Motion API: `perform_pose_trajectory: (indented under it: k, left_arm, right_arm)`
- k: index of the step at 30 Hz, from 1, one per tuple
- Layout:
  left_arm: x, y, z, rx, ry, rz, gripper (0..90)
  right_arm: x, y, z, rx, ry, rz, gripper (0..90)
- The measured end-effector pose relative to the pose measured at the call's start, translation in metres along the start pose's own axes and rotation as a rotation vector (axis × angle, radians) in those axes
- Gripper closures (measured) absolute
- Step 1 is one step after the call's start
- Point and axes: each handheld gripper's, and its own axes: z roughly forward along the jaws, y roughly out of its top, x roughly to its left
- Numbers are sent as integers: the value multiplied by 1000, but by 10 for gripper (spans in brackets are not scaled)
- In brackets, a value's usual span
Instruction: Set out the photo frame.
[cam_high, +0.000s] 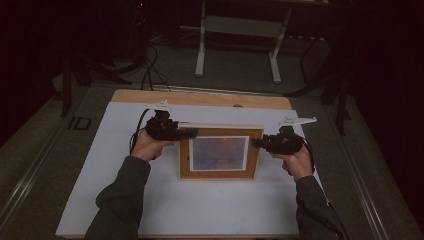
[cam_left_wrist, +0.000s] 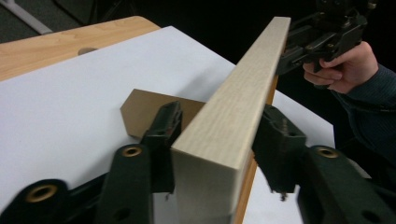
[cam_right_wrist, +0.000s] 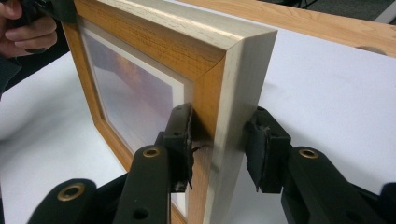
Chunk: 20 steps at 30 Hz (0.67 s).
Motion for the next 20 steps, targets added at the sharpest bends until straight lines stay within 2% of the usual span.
perform_pose_trajectory:
  k: [4, 7, 10, 15, 16, 17, 19, 20]
  left_arm:
    - [-1, 0, -4, -10, 4, -18, 480]
    - [-2, 0, -10, -24, 14, -23, 438]
    - [-6, -2, -18, -27, 26, -10, 399]
    - [-10, -7, -31, -43, 50, -1, 375]
    - [-11, -9, -39, -60, 66, -1, 375]
    - [-11, -9, -39, -60, 66, -1, 374]
    - [-14, -12, -52, -83, 123, -8, 374]
    - [-14, -12, -52, -83, 123, -8, 374]
  right_arm:
    - [1, -1, -1, -1, 0, -10, 629]
    - [2, -1, -2, -9, -19, -14, 546]
    - [2, -1, -4, -19, -25, -15, 485]
    - [3, -2, -11, -39, -27, -18, 432]
    - [3, -3, -13, -41, -30, -21, 418]
    - [3, -3, -13, -41, -30, -21, 418]
    - [4, -7, -18, -51, -41, -22, 395]
    - [4, -7, -18, -51, -41, -22, 395]
